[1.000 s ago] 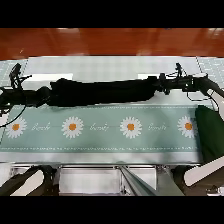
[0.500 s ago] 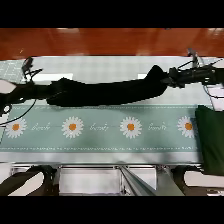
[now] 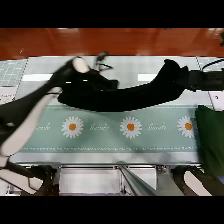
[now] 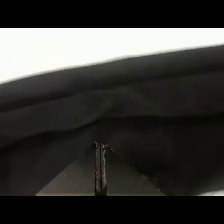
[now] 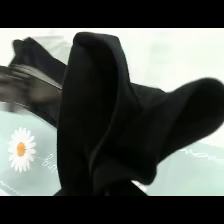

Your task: Fold the shirts.

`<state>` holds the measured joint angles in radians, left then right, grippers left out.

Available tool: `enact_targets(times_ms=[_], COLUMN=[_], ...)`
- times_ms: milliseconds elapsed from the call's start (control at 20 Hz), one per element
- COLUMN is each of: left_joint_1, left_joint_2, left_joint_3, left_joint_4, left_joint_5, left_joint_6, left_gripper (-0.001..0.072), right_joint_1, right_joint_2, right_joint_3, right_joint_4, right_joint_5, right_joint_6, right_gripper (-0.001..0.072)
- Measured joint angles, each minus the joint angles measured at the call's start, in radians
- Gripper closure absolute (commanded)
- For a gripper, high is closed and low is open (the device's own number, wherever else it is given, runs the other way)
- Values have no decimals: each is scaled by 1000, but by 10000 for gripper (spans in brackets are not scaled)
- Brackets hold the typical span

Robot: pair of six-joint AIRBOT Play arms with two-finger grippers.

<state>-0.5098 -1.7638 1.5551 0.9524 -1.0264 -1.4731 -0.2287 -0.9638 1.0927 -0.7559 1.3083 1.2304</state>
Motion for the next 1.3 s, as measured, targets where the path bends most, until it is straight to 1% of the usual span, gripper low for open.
enact_targets(times_ms=[150,300,400,500,600,700,850,1050,1200,1300], left_joint_1=[-127,-221,-234,-207,-132,-26,189,431,531,563], left_joint_2=[-120,-175,-182,-159,-91,17,274,631,830,909], left_joint_3=[129,185,201,203,159,61,-189,-511,-675,-743], left_joint_4=[11,-43,-47,-7,58,92,134,147,144,145], left_joint_5=[-78,-97,-111,-160,-173,-169,-115,-61,-45,-37], left_joint_6=[-39,-42,-34,-32,-53,-65,-72,-64,-57,-56], left_gripper=[686,686,686,686,686,686,686,686,686,686], right_joint_1=[0,2,3,18,63,137,284,474,581,637], right_joint_2=[66,94,102,104,90,55,-47,-295,-518,-650], right_joint_3=[-5,-8,-8,-8,-8,-8,-1,108,253,350], right_joint_4=[-2,2,10,15,28,47,97,179,235,282], right_joint_5=[20,29,31,24,5,-45,-175,-328,-377,-395], right_joint_6=[20,37,43,47,50,53,41,7,-4,-7], right_gripper=[685,685,685,685,685,685,685,685,685,685])
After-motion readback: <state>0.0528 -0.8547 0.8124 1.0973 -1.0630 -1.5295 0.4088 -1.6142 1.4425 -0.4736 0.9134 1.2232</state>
